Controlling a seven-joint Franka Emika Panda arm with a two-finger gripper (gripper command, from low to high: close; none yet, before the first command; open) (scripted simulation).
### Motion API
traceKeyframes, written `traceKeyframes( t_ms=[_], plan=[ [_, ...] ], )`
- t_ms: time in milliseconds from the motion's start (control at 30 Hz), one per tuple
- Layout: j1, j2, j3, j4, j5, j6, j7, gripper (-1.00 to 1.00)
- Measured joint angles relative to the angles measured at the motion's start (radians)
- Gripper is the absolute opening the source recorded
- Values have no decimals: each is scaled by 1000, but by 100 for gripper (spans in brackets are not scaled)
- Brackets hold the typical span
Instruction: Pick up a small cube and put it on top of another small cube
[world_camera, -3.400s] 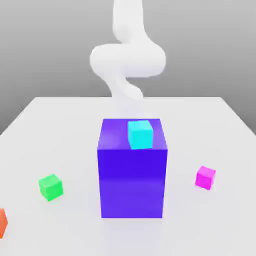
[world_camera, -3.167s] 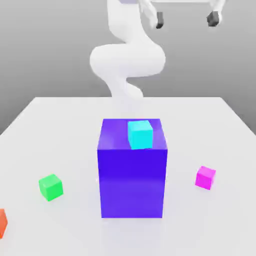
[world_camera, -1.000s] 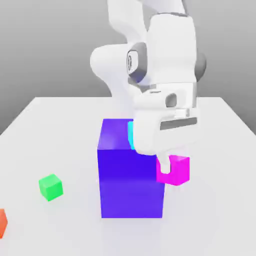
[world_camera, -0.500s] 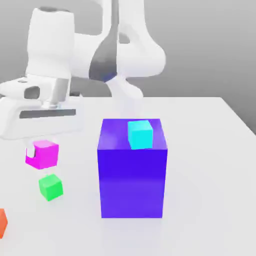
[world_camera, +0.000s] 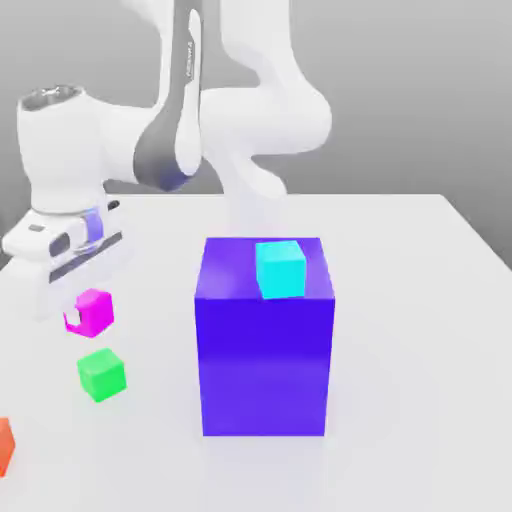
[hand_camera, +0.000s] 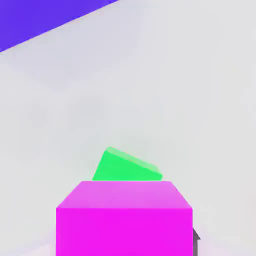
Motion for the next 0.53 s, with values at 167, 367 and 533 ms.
traceKeyframes(
  t_ms=[167, 367, 533],
  plan=[
    [60, 76, -29, 4, 128, 62, -91, -100],
    [106, 207, -6, 5, 401, 152, -284, -100],
    [40, 300, 104, 7, 617, 207, -437, 100]
  ],
)
